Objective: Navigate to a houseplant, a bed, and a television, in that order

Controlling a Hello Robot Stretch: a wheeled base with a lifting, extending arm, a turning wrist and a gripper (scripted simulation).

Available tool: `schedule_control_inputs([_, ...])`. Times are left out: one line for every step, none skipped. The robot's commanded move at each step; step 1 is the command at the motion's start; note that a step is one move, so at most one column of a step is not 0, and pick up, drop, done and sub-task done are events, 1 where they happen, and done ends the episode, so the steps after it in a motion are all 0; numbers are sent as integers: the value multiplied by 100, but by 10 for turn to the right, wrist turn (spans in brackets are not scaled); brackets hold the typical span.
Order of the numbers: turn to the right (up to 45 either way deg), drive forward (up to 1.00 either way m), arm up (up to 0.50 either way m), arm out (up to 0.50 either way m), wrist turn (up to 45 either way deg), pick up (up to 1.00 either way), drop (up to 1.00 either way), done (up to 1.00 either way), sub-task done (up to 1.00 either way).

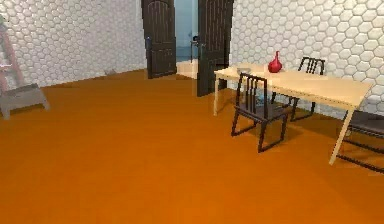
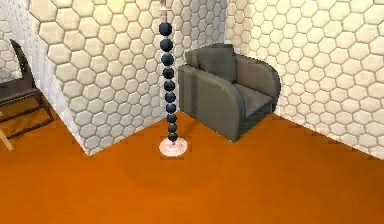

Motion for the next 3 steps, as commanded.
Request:
schedule_control_inputs([-420,0,0,0,0,0,0,0,0])
schedule_control_inputs([0,100,0,0,0,0,0,0,0])
schedule_control_inputs([-60,0,0,0,0,0,0,0,0])
